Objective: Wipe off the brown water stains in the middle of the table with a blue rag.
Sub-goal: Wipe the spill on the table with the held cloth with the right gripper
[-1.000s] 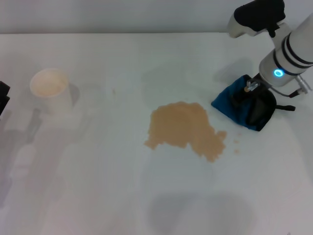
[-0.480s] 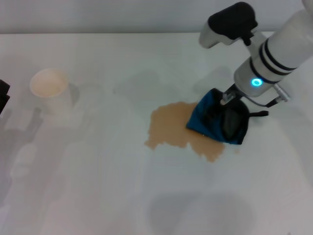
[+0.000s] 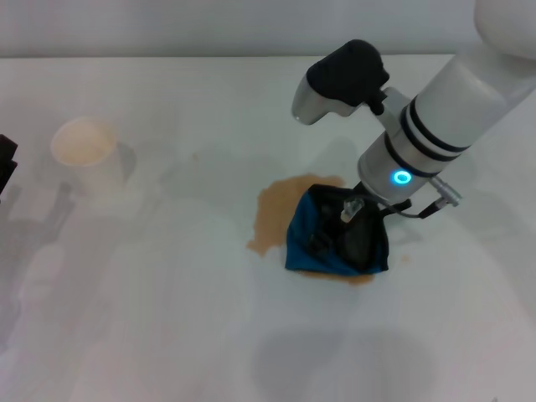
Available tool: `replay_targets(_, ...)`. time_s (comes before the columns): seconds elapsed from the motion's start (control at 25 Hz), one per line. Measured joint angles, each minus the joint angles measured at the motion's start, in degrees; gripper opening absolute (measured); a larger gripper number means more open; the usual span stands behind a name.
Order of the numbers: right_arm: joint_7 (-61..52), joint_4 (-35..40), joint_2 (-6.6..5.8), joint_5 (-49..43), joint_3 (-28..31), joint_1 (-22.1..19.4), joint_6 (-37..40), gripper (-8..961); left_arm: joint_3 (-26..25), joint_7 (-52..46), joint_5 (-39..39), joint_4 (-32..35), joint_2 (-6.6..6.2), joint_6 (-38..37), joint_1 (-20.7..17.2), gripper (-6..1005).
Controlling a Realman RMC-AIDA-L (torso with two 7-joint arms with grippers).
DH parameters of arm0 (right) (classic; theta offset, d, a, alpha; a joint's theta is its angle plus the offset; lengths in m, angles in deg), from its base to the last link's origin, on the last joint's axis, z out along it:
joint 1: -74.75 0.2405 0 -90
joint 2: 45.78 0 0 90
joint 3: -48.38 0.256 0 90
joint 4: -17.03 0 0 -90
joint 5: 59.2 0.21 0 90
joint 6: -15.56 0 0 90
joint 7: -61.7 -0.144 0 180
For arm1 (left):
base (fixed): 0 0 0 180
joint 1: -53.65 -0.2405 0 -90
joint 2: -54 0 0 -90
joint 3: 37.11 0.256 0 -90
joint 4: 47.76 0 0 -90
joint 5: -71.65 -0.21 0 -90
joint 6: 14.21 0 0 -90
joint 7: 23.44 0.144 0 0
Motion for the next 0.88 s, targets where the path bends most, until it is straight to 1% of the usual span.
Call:
replay_targets(0.2,0.9,1.91,0.15,2.94,-1.61,-0.36,1.97,45,0.0,0.05,-0.01,0.0,0.0,0.0,0.2,895)
replay_targets(0.32,3.05,2.87,0.14,6.65,-2.76,-0.32,3.1,45,0.0,0.07,-0.02,0.0,0.0,0.0,0.27,894)
replay_targets(0.48,3.5,3.75,0.14,8.39,-5.24,-0.34,0.64,45,0.0,0.08,-0.05,0.06,0.0,0.0,0.31,893)
replay_targets(0.72,3.5,3.15,-0.09,7.8,-6.31,-1.03,-3.07,45,0.0,-0.07,-0.17,0.09,0.0,0.0,0.31,893)
replay_targets(0.88,3.51,3.13,0.03,6.7,-7.58,-1.19,-5.46,46,0.0,-0.16,-0.2,0.09,0.0,0.0,0.32,894)
